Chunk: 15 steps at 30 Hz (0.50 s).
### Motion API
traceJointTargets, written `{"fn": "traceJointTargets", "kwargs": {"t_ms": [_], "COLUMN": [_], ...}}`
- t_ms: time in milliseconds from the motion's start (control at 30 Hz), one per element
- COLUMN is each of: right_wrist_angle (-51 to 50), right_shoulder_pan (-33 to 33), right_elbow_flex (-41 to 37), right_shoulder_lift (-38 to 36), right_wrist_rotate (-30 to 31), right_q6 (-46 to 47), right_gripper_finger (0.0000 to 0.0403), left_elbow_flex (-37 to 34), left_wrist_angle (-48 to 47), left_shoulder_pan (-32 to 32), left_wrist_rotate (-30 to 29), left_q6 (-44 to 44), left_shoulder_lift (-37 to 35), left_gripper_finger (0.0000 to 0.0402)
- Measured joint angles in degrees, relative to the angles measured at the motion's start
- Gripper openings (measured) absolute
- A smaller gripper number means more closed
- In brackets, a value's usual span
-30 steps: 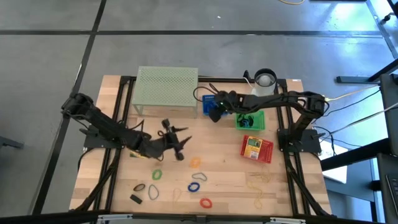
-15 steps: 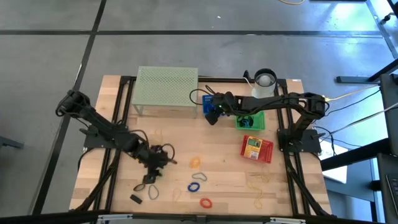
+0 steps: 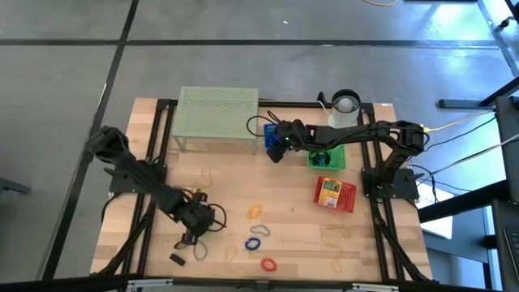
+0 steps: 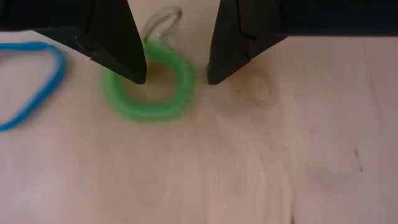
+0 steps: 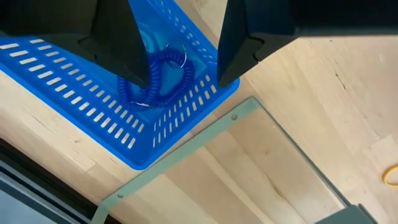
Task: Pick & Place Office Desk Supplies
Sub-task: Put the green spring keychain into the blue bin
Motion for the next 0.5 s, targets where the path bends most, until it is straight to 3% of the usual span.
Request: {"fn": "traceJointTargets", "kwargs": {"t_ms": [267, 500], "right_wrist_angle": [0.0, 0.0], "right_shoulder_pan": [0.0, 0.0], "right_elbow_flex": [0.0, 0.0], "right_shoulder_lift": [0.0, 0.0], "right_wrist_rotate": [-0.1, -0.2], "right_q6": [0.0, 0.0], "right_gripper_finger": [0.0187, 0.0187], "left_elbow_flex": [0.7, -0.1], "left_wrist_angle": [-0.8, 1.2], "left_shoulder_pan": [0.0, 0.1], "left_wrist_rotate": [-0.5, -2.3], "left_q6": [5.8, 10.0], "left_shoulder_lift": [3.7, 0.3], "left_gripper_finger": [0.0154, 0.004]}}
